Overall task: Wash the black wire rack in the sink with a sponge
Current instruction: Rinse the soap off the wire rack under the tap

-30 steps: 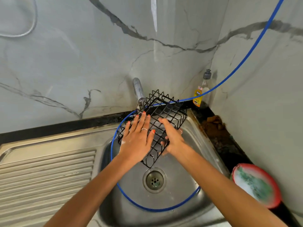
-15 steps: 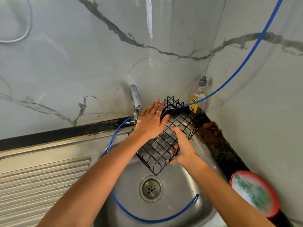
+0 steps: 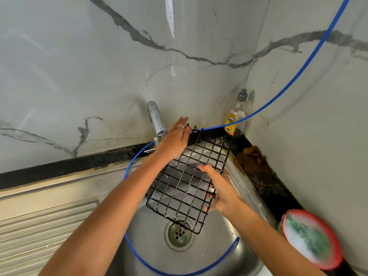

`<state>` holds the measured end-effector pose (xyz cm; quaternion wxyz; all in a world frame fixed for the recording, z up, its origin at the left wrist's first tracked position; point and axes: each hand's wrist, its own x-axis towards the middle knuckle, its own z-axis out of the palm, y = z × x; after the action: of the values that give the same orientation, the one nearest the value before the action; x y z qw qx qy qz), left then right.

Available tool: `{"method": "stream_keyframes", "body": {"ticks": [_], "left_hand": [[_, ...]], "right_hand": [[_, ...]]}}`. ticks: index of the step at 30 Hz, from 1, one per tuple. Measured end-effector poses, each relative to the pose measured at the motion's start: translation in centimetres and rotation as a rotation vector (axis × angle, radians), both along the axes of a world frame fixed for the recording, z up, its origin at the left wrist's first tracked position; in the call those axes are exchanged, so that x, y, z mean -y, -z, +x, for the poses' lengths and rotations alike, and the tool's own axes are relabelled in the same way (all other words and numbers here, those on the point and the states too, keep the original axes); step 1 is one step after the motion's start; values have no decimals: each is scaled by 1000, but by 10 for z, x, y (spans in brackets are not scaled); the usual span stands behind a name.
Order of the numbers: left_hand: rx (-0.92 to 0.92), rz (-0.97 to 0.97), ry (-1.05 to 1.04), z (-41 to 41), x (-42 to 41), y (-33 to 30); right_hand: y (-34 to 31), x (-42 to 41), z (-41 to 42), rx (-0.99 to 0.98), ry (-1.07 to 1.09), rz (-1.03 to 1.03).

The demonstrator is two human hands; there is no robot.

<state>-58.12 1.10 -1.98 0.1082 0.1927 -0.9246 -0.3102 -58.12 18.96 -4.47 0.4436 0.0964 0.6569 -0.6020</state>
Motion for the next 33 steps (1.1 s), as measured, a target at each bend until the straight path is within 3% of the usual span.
{"method": "stream_keyframes", "body": {"ticks": [3,12,21,27,33], "left_hand": [[53,-48,-3,29,-12,2],[269,-514,-42,100,-52,17],[233,-341,-282,58,-26,-4],[344,-296,-408,45,-5,-15],[416,-70,-407,52,16,-35]], "right_hand": [[-1,3,0,33,37,-14],[-16,12,3,-1,-5,11],[-26,25,18,-52,-241,65],[-15,22,23,-69,-412,124],[-24,16,16,-302,-542,103]]}}
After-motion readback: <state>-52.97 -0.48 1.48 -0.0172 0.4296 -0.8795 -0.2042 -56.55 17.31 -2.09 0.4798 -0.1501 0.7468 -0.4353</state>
